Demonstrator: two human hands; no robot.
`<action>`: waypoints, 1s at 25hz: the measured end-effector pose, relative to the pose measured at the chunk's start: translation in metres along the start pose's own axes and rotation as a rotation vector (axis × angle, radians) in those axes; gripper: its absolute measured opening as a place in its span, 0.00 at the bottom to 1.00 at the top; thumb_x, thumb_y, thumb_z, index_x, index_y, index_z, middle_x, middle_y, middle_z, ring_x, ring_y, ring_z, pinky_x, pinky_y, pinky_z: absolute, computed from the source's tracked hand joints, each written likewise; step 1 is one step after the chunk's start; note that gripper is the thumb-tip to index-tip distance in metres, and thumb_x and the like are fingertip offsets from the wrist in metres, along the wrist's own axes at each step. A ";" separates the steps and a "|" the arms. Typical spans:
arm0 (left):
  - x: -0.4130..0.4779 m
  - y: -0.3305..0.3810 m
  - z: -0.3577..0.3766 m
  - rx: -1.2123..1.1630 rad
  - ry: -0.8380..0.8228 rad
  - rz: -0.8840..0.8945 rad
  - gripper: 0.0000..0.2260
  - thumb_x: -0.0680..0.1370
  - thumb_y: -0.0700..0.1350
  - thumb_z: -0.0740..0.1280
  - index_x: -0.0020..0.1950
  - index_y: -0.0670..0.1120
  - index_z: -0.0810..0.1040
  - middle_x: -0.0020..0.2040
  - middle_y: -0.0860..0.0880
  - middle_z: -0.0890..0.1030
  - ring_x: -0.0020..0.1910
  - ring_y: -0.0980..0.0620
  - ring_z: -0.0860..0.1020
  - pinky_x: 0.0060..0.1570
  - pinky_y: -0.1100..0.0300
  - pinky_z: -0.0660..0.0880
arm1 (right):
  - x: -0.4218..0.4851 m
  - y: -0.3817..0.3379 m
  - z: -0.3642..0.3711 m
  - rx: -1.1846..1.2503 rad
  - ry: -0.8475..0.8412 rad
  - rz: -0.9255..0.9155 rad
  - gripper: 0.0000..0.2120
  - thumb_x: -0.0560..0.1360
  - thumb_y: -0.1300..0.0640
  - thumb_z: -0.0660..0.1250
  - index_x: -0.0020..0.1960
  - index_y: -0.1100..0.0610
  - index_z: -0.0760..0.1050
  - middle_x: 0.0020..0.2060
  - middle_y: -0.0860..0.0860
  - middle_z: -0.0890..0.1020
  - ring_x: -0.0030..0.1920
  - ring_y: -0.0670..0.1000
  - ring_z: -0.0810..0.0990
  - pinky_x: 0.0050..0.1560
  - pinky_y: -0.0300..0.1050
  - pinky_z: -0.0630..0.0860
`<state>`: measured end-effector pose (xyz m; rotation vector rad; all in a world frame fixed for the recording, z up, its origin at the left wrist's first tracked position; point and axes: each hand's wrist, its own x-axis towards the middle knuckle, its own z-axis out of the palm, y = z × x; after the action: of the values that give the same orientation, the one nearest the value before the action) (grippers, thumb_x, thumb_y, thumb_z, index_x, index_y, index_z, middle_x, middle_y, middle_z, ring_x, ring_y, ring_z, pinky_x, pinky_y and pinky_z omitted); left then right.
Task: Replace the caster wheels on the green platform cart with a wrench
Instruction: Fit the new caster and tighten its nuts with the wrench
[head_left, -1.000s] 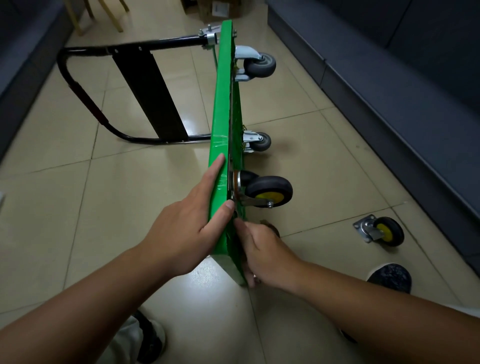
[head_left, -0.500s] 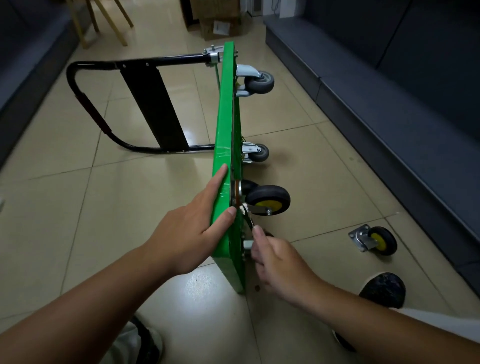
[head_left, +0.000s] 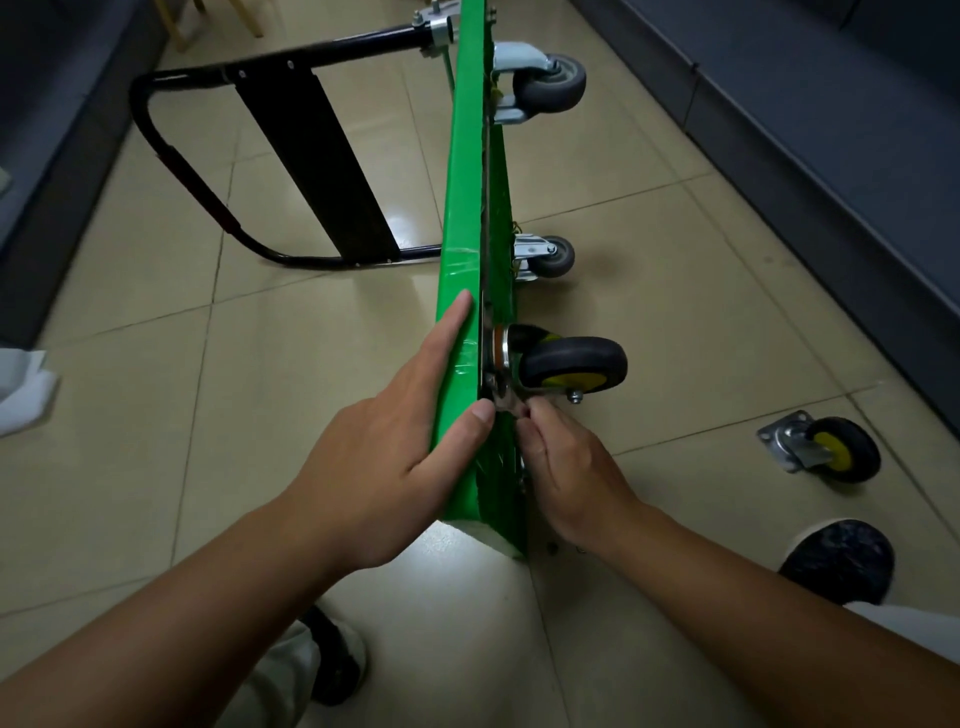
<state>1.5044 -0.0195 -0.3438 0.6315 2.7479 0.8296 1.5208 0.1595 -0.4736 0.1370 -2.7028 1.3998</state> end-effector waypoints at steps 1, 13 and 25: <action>0.000 0.000 0.000 -0.005 0.003 -0.003 0.31 0.78 0.64 0.51 0.76 0.74 0.37 0.66 0.65 0.68 0.47 0.54 0.77 0.45 0.66 0.70 | 0.002 -0.001 0.001 -0.001 -0.038 0.001 0.21 0.83 0.40 0.44 0.54 0.51 0.69 0.42 0.52 0.79 0.39 0.55 0.77 0.37 0.54 0.74; -0.001 0.001 0.001 0.013 0.017 -0.016 0.31 0.78 0.64 0.50 0.77 0.72 0.38 0.70 0.56 0.72 0.41 0.57 0.75 0.39 0.69 0.66 | -0.015 -0.042 -0.015 0.357 -0.317 0.242 0.22 0.82 0.36 0.49 0.39 0.45 0.71 0.28 0.47 0.77 0.31 0.49 0.77 0.34 0.46 0.72; 0.001 -0.001 -0.002 0.030 -0.028 0.000 0.30 0.82 0.64 0.51 0.77 0.71 0.35 0.76 0.53 0.69 0.50 0.50 0.77 0.43 0.57 0.68 | -0.036 -0.092 -0.052 0.704 -0.380 0.639 0.25 0.81 0.35 0.52 0.36 0.53 0.63 0.24 0.48 0.62 0.22 0.49 0.63 0.26 0.40 0.63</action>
<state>1.5022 -0.0205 -0.3425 0.6434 2.7402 0.7741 1.5698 0.1502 -0.3742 -0.5094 -2.4638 2.7119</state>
